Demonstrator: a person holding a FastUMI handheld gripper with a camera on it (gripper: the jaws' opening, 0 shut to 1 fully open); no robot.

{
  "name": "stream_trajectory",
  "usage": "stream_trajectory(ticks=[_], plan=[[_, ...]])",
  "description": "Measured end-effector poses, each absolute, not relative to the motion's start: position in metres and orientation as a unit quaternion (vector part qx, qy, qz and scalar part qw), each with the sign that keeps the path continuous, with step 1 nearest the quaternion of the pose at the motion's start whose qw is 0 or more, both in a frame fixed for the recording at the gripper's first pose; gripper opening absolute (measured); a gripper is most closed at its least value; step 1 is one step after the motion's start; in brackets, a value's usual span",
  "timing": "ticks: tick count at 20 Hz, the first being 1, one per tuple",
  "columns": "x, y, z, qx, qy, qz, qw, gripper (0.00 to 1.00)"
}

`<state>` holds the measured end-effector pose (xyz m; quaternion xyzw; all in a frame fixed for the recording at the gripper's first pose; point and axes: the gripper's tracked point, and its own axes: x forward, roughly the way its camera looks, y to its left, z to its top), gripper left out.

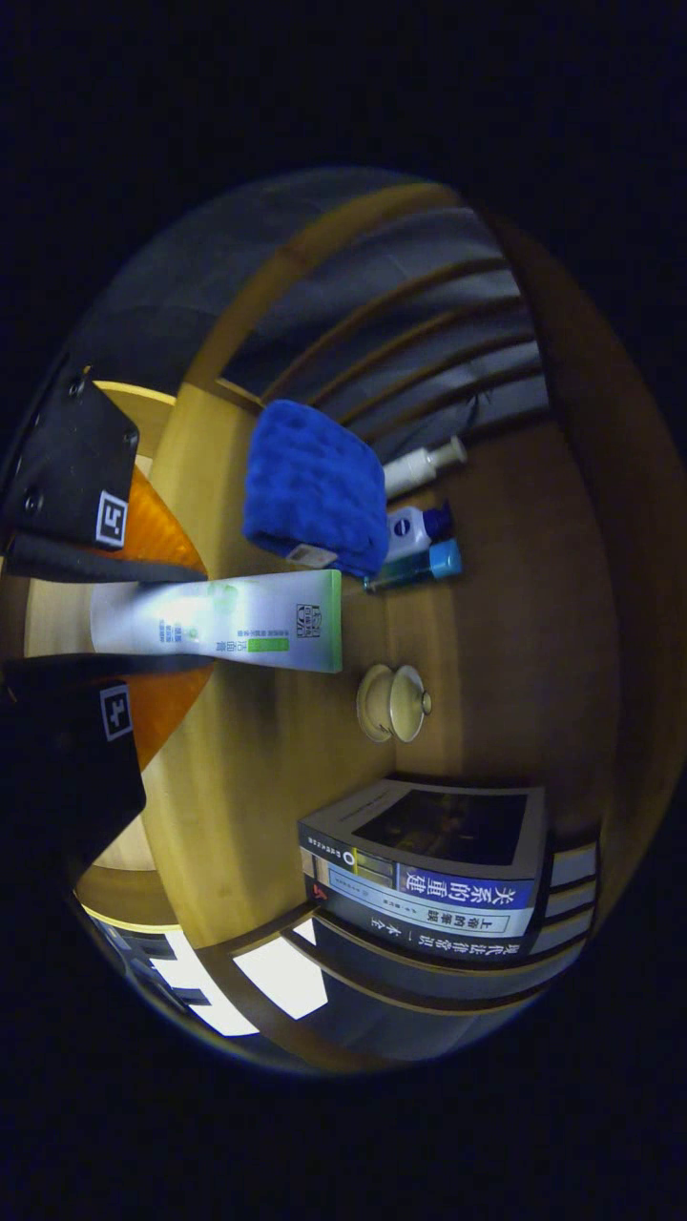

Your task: Pull open the drawer, take out the items inside it, and place them on the countertop above the cabinet.

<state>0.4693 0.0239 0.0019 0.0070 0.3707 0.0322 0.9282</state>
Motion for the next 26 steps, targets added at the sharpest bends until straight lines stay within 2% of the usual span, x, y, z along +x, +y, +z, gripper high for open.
stream_trajectory(ticks=[10,17,20,23,26], plan=[[0.495,0.003,-0.045,-0.001,0.414,-0.017,0.910,0.41],[0.496,0.005,-0.052,-0.005,0.410,-0.020,0.912,0.55],[0.494,0.009,-0.050,0.000,0.408,-0.011,0.913,0.69],[0.495,0.005,-0.049,0.000,0.407,-0.017,0.913,1.00],[0.494,0.004,-0.048,0.000,0.404,-0.021,0.915,0.99]])
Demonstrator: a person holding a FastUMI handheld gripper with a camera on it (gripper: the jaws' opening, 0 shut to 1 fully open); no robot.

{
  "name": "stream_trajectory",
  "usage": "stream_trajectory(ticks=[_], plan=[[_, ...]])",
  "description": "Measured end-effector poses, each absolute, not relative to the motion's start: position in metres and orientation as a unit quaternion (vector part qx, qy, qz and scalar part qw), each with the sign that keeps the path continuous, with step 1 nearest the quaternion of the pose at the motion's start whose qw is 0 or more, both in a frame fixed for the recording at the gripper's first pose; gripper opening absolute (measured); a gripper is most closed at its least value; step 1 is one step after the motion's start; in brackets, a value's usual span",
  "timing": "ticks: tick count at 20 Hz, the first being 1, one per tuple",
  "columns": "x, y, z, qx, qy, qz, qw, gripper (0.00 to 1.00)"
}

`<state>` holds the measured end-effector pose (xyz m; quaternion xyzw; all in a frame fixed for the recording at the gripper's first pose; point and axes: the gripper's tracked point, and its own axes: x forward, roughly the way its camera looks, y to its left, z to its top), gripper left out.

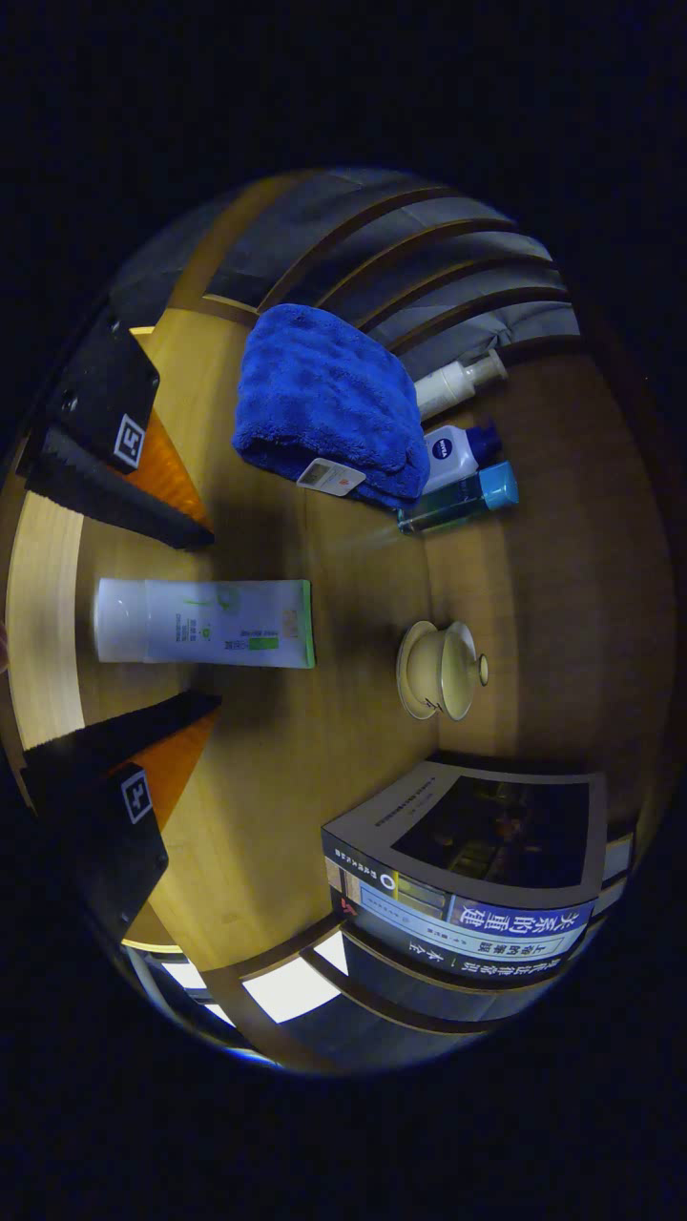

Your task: Pull open the drawer, take out the items inside it, and place them on the countertop above the cabinet.

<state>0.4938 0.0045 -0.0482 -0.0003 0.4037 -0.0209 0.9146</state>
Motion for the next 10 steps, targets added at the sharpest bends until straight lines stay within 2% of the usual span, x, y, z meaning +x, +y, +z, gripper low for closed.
stream_trajectory(ticks=[7,10], plan=[[0.476,0.016,-0.005,-0.016,0.341,-0.004,0.940,0.98],[0.453,0.042,0.020,-0.029,0.302,0.038,0.952,0.98]])
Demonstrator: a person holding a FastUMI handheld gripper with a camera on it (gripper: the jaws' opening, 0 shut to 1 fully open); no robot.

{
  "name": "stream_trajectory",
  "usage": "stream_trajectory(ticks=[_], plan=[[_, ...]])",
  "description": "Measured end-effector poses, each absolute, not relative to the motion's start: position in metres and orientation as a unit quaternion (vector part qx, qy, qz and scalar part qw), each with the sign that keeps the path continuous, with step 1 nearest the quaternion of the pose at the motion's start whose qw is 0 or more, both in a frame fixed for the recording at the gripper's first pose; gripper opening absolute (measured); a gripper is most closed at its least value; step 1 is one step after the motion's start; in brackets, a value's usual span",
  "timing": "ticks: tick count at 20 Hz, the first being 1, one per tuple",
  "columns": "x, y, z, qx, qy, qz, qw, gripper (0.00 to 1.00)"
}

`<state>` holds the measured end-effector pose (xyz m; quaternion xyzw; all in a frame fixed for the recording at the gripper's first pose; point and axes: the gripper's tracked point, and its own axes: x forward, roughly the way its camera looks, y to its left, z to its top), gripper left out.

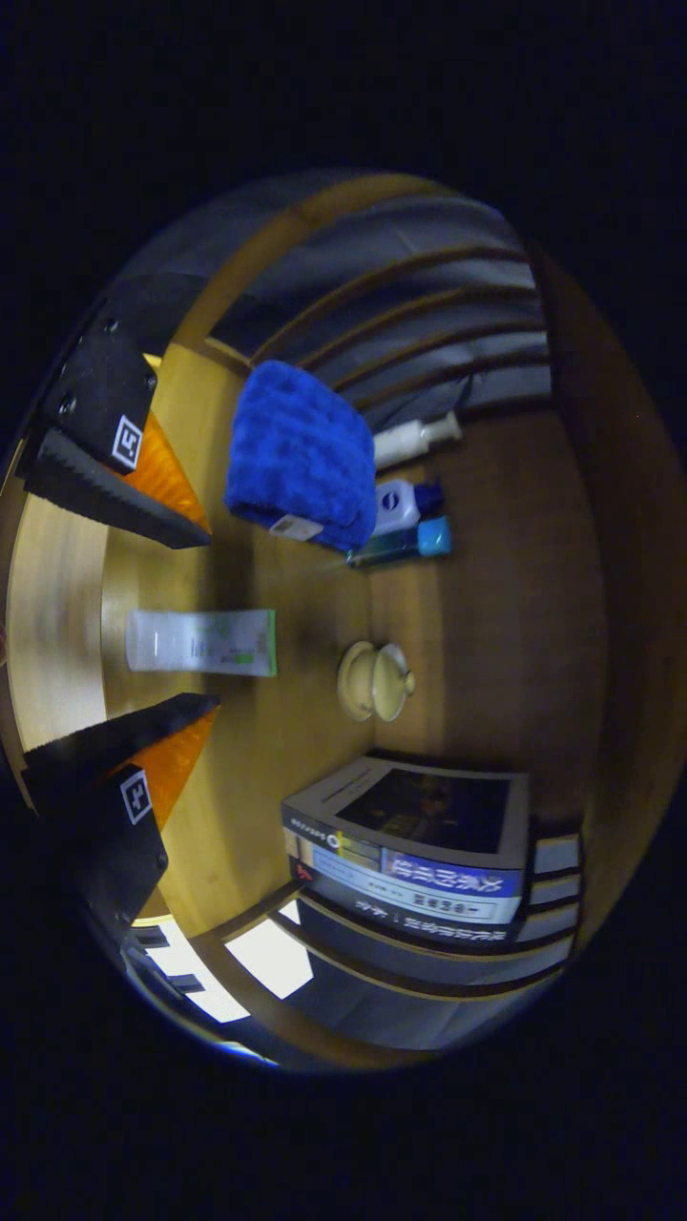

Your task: Pull open the drawer, take out the items inside it, and place them on the countertop above the cabinet.

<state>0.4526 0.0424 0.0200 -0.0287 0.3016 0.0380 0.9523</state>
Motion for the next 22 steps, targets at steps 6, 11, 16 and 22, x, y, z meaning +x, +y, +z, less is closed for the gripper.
stream_trajectory(ticks=[6,11,16,22], plan=[[0.391,0.086,0.070,-0.051,0.217,0.101,0.970,0.98],[0.338,0.108,0.108,-0.046,0.132,0.132,0.981,0.98],[0.282,0.113,0.126,-0.052,0.085,0.144,0.984,0.98],[0.235,0.114,0.124,-0.077,0.041,0.141,0.986,0.98]])
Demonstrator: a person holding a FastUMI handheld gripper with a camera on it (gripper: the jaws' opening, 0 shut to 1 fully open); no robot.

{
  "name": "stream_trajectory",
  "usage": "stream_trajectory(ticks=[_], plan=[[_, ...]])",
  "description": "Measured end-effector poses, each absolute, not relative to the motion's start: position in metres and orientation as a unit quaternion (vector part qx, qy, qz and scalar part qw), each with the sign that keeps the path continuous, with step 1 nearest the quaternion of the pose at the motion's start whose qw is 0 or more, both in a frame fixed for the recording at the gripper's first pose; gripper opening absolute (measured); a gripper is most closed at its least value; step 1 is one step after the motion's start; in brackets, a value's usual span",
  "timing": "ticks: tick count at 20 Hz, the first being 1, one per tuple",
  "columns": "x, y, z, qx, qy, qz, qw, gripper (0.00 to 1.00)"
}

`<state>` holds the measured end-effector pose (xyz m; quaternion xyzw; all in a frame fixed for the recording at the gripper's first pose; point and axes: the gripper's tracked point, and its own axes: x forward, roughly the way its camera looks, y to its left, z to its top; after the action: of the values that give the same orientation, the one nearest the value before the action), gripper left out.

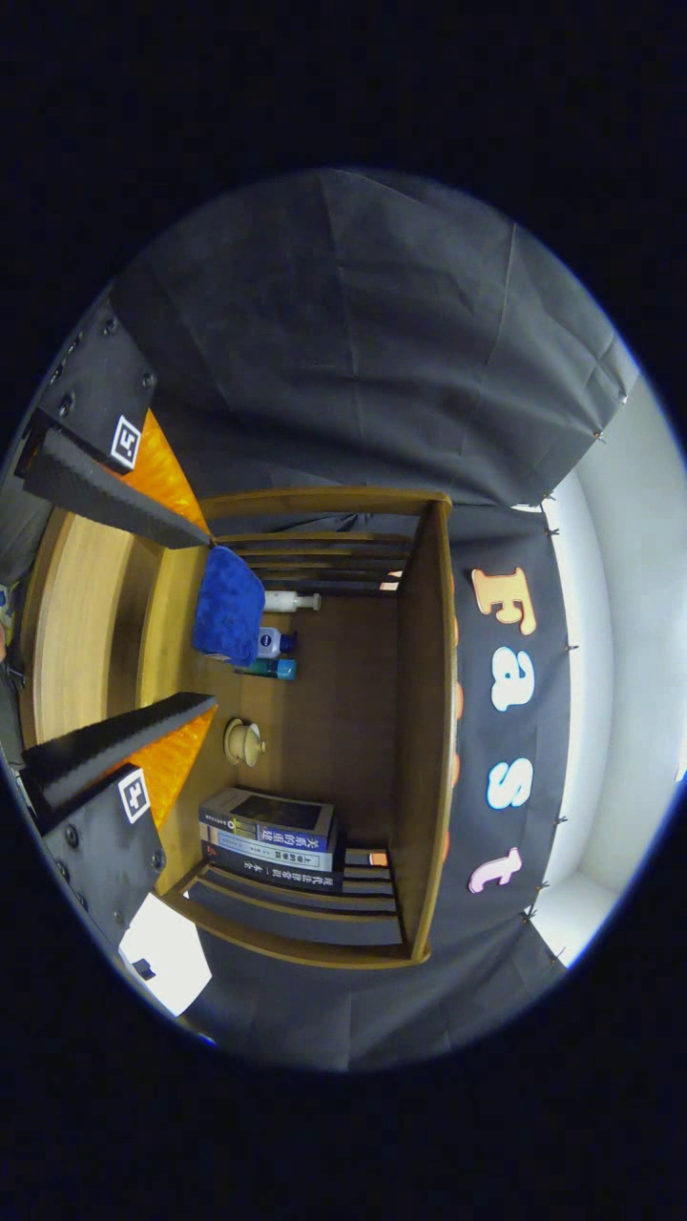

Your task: Pull open the drawer, take out the items inside it, and place them on the countertop above the cabinet.

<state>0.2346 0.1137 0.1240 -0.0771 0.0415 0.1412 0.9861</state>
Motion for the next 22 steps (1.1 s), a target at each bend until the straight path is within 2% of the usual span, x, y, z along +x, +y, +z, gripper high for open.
stream_trajectory(ticks=[8,22], plan=[[0.209,0.087,0.090,-0.066,0.002,0.096,0.993,0.97],[0.193,0.023,-0.046,-0.091,0.075,0.025,0.993,0.97]])
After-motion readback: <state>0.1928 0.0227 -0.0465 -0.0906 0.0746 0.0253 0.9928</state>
